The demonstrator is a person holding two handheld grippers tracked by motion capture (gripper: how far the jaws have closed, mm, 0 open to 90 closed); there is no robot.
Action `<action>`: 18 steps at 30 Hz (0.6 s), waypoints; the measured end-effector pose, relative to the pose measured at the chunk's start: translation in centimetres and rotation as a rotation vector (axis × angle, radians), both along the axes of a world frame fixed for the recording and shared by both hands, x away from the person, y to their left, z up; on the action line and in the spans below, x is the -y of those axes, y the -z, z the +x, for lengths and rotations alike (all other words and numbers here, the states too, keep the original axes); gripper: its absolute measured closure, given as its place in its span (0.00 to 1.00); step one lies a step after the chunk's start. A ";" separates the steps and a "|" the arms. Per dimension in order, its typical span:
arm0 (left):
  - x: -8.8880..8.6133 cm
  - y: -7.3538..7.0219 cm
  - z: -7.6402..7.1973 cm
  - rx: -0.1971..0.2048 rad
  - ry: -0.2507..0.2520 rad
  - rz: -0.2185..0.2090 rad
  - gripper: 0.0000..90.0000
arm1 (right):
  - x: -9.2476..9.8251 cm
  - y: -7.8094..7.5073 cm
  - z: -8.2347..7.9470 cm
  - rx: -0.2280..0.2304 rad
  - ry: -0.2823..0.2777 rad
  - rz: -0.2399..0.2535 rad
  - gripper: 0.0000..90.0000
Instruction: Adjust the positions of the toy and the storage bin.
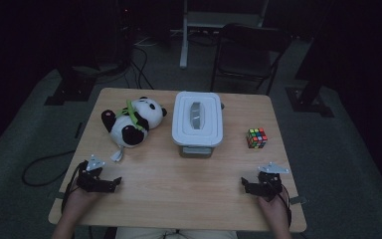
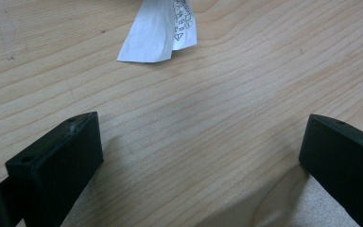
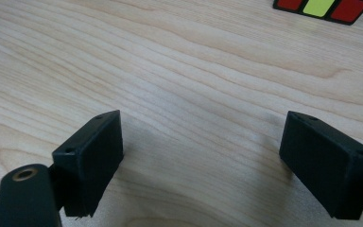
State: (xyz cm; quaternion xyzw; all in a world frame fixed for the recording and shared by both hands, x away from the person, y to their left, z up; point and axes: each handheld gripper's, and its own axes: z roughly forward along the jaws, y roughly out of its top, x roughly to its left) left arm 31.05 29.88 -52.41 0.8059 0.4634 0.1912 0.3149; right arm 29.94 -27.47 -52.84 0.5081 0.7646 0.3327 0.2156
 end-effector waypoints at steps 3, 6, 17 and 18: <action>0.3 0.0 -0.2 -0.001 0.010 0.000 0.01 | 0.0 0.0 0.0 0.000 -0.005 0.000 0.15; 0.7 0.0 -0.4 -0.001 0.005 0.001 0.01 | 0.0 0.0 0.0 -0.001 0.001 0.000 0.15; 3.0 -0.1 -1.2 -0.005 0.050 0.006 0.01 | 0.0 0.0 0.0 -0.002 0.002 0.000 0.15; 3.4 -0.2 -1.2 0.007 0.057 0.017 0.01 | 0.0 0.0 0.0 -0.002 0.002 -0.001 0.15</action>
